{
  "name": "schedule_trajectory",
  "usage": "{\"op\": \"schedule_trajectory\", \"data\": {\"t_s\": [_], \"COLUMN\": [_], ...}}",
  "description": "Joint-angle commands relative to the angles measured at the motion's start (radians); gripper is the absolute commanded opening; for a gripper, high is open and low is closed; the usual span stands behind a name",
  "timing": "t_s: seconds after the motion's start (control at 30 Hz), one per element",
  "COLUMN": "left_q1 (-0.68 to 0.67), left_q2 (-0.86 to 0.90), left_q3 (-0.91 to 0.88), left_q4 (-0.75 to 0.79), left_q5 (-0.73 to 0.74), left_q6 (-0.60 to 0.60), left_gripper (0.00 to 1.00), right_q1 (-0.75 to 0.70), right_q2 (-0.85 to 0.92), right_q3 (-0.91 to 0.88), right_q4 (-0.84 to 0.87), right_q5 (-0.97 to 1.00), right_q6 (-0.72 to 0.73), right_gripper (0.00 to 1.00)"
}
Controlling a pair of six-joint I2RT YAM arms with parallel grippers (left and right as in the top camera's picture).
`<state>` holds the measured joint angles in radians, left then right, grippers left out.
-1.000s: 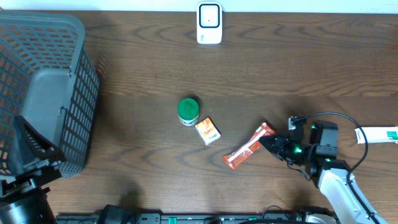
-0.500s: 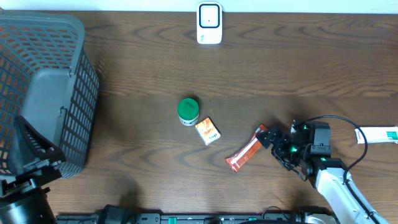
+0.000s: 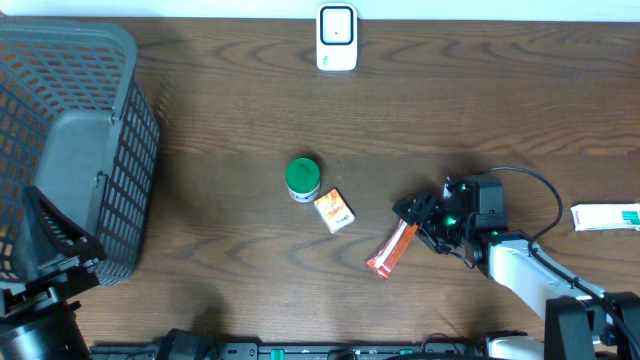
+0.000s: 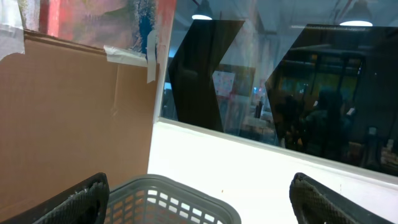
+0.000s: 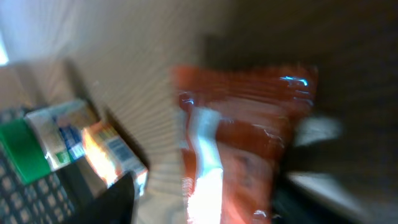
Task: Scan the item barcode
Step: 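Grasp the red snack bar with the right gripper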
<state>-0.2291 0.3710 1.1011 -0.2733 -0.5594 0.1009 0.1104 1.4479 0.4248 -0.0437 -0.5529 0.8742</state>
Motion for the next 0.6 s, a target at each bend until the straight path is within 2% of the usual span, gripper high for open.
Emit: {"op": "schedule_trajectory", "data": {"t_s": [0.0,0.03,0.07,0.23,0.33,0.43,0.57], "left_q1": [0.005,0.005,0.005,0.005,0.005,0.005,0.005], "left_q2": [-0.01,-0.01,-0.01,-0.01,-0.01,-0.01,-0.01], "left_q3": [-0.001,-0.001,-0.001,-0.001,-0.001,-0.001,-0.001], "left_q4": [0.001,0.001,0.001,-0.005,-0.007,-0.013,-0.023], "left_q5": [-0.008,-0.008,-0.008,-0.008,-0.009,-0.008,-0.009], "left_q6": [-0.009,-0.01,-0.01,-0.01,-0.009,-0.009,-0.009], "left_gripper": [0.91,0.91,0.91,0.91,0.91,0.91,0.91], "right_q1": [0.017,0.017,0.017,0.017,0.017,0.017,0.017], "right_q2": [0.079,0.079,0.079,0.078,0.035,-0.062,-0.286], "right_q3": [-0.079,-0.079,-0.079,-0.079,-0.079,-0.079,-0.079], "right_q4": [-0.073,-0.072,-0.07,-0.033,0.032,0.052,-0.031], "right_q5": [0.137,0.15,0.162,0.154,0.083,0.046,0.044], "right_q6": [0.007,0.007,0.008,-0.008,-0.007,0.013,0.096], "right_gripper": [0.39,0.23,0.01,0.01,0.01,0.01,0.02]}}
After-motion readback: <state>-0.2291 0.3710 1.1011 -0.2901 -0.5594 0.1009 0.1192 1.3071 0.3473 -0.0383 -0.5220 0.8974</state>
